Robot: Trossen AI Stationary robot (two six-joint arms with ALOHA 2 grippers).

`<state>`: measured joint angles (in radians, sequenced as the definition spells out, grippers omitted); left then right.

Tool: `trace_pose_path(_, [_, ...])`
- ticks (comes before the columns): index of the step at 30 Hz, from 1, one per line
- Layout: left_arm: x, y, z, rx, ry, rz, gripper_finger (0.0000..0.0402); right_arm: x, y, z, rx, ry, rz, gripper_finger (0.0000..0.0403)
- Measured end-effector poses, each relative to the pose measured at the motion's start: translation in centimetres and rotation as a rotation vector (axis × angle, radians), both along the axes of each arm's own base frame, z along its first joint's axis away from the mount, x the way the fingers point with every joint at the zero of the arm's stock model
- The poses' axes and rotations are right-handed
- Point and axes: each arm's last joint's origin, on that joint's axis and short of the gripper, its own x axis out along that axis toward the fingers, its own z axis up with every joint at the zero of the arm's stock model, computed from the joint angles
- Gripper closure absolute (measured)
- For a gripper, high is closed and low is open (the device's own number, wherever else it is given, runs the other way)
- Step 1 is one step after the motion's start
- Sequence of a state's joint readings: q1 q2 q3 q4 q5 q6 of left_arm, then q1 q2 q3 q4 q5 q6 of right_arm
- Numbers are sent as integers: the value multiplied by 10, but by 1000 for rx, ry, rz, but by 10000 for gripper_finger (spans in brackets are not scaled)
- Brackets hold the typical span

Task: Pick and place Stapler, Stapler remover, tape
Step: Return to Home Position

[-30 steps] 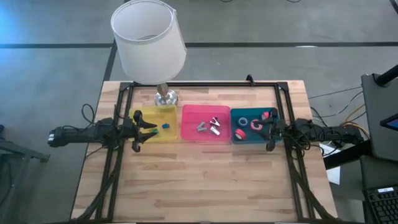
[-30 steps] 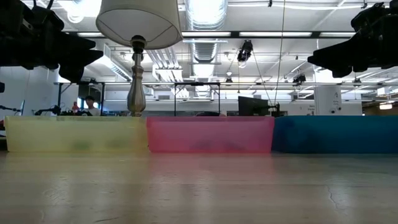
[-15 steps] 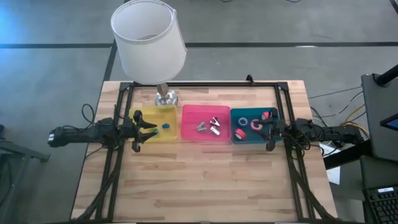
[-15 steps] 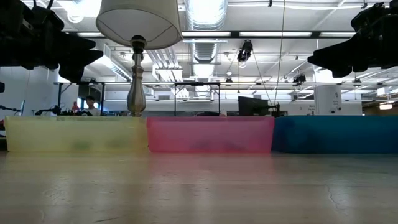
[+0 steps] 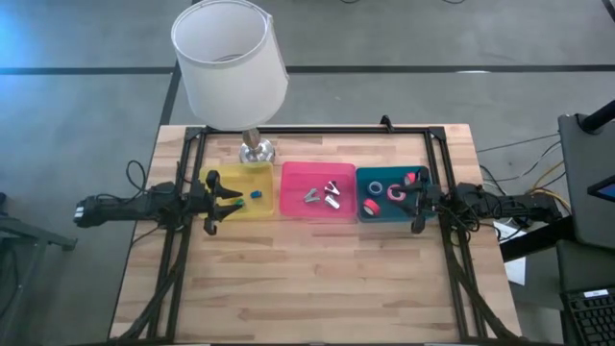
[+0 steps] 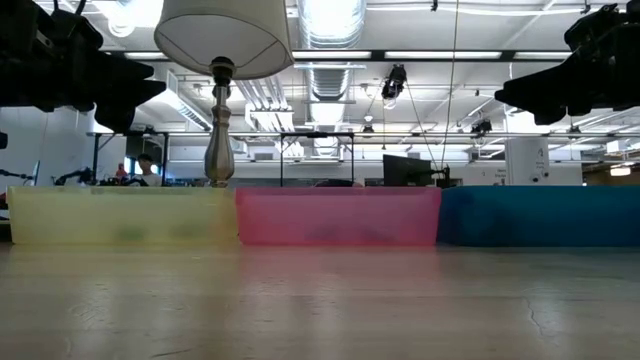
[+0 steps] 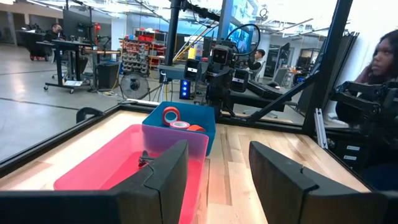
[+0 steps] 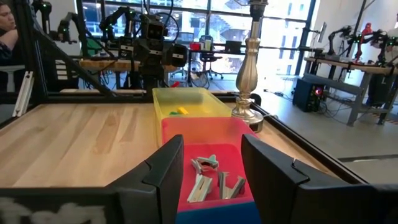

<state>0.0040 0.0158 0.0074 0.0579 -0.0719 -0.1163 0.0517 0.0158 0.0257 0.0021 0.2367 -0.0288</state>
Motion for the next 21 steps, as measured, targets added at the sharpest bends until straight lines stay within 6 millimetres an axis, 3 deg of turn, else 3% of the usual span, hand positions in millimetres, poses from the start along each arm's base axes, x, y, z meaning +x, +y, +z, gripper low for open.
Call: trace_pose_path(21, [0, 0, 0, 0, 0, 0, 227, 0, 0, 0, 2, 0, 0, 238])
